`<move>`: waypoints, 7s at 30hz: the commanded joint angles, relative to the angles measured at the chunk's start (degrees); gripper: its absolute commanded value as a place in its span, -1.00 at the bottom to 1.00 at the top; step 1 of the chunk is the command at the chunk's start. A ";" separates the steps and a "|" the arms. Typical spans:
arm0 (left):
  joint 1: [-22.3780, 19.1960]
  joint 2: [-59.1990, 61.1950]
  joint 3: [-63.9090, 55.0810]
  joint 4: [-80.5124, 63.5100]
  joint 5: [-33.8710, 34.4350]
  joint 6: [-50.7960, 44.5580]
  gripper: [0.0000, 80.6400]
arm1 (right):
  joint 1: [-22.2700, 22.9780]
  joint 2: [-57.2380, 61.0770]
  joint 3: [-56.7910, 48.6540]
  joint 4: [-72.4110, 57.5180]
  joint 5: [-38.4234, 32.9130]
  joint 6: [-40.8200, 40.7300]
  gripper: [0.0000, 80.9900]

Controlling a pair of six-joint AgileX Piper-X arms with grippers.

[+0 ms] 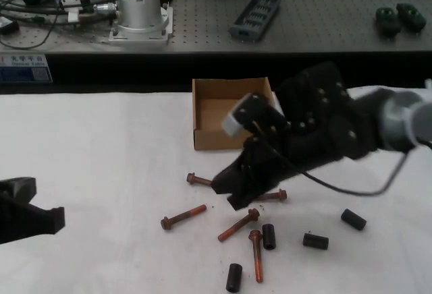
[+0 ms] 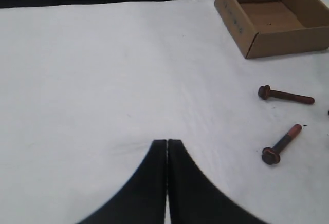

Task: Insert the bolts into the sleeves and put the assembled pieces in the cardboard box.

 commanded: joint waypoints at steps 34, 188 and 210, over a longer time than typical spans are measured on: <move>1.70 -0.06 -1.03 3.19 8.10 -0.91 -0.99 | 5.51 22.60 -33.06 23.73 24.36 -24.67 -0.45; -35.60 51.82 -36.41 25.96 3.77 -22.54 -0.18 | -4.47 -62.36 33.35 4.66 13.11 22.11 -0.89; -38.74 52.23 -36.75 22.90 0.69 -23.69 -0.18 | -4.47 -62.36 33.35 5.82 13.11 22.11 -0.89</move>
